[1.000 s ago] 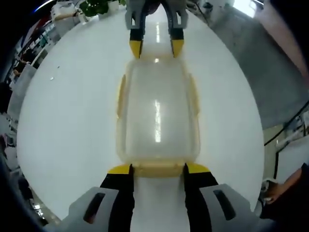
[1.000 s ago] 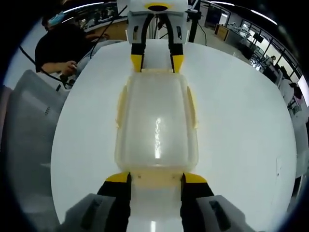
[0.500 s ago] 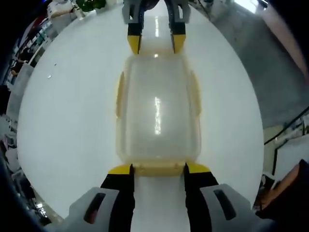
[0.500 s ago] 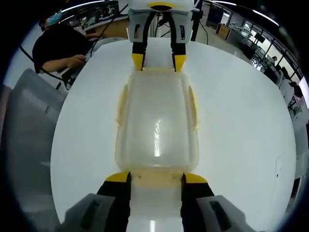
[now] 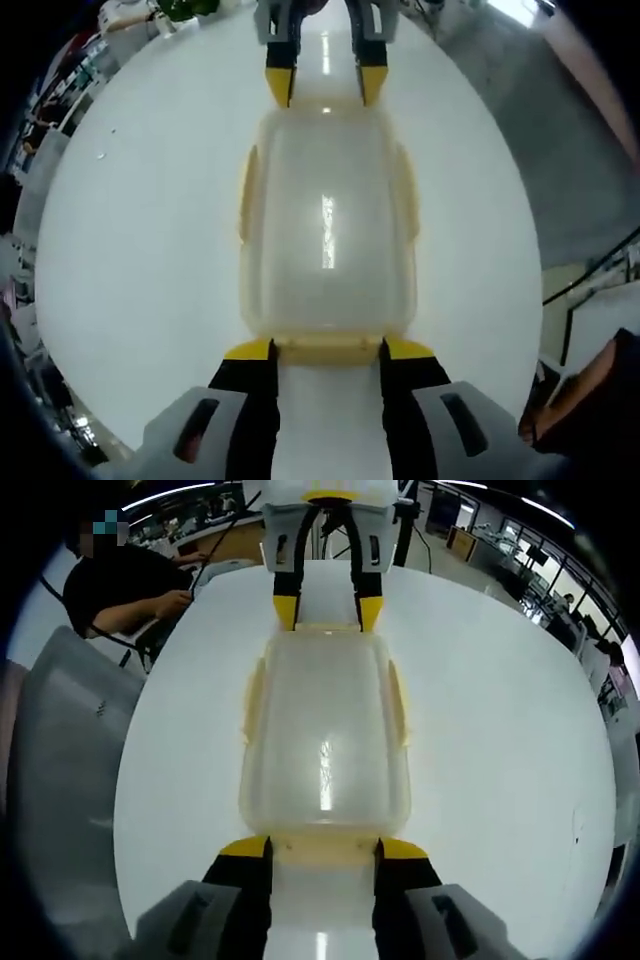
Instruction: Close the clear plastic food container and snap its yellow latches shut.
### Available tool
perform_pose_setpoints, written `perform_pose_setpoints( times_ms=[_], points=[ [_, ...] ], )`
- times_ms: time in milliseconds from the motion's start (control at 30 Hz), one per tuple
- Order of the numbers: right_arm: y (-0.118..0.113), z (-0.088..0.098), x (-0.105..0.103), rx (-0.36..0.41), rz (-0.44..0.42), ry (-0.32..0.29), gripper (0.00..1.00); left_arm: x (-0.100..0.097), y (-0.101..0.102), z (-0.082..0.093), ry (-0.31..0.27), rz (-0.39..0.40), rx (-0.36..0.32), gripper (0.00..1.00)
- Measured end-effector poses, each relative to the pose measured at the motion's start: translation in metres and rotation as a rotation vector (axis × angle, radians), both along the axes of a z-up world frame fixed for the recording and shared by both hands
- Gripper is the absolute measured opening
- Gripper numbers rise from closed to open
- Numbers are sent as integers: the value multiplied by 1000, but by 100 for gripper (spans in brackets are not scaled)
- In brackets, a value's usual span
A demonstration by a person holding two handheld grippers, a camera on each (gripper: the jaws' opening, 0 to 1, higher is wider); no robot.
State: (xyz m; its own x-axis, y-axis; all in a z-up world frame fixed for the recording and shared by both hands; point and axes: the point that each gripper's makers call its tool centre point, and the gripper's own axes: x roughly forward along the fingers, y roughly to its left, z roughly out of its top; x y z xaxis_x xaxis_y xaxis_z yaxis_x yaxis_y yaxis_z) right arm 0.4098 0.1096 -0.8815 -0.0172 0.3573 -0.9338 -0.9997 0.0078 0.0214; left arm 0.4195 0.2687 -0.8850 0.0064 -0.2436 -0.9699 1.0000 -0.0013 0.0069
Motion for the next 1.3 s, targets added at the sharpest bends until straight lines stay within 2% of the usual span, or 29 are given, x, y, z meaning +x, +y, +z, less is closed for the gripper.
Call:
perform_pose_setpoints(
  times_ms=[167, 700, 1000, 1300],
  points=[
    [-6, 7, -1, -1, 12, -10, 37, -1, -4, 11, -4, 13, -29, 37],
    [-10, 40, -9, 31, 20, -32, 37, -9, -9, 48, -42, 8, -28, 37],
    [-18, 54, -10, 26, 26, -50, 37, -12, -16, 62, -66, 18, -32, 37],
    [-26, 60, -14, 18, 38, -50, 37, -17, -24, 70, -70, 24, -26, 37]
  ],
)
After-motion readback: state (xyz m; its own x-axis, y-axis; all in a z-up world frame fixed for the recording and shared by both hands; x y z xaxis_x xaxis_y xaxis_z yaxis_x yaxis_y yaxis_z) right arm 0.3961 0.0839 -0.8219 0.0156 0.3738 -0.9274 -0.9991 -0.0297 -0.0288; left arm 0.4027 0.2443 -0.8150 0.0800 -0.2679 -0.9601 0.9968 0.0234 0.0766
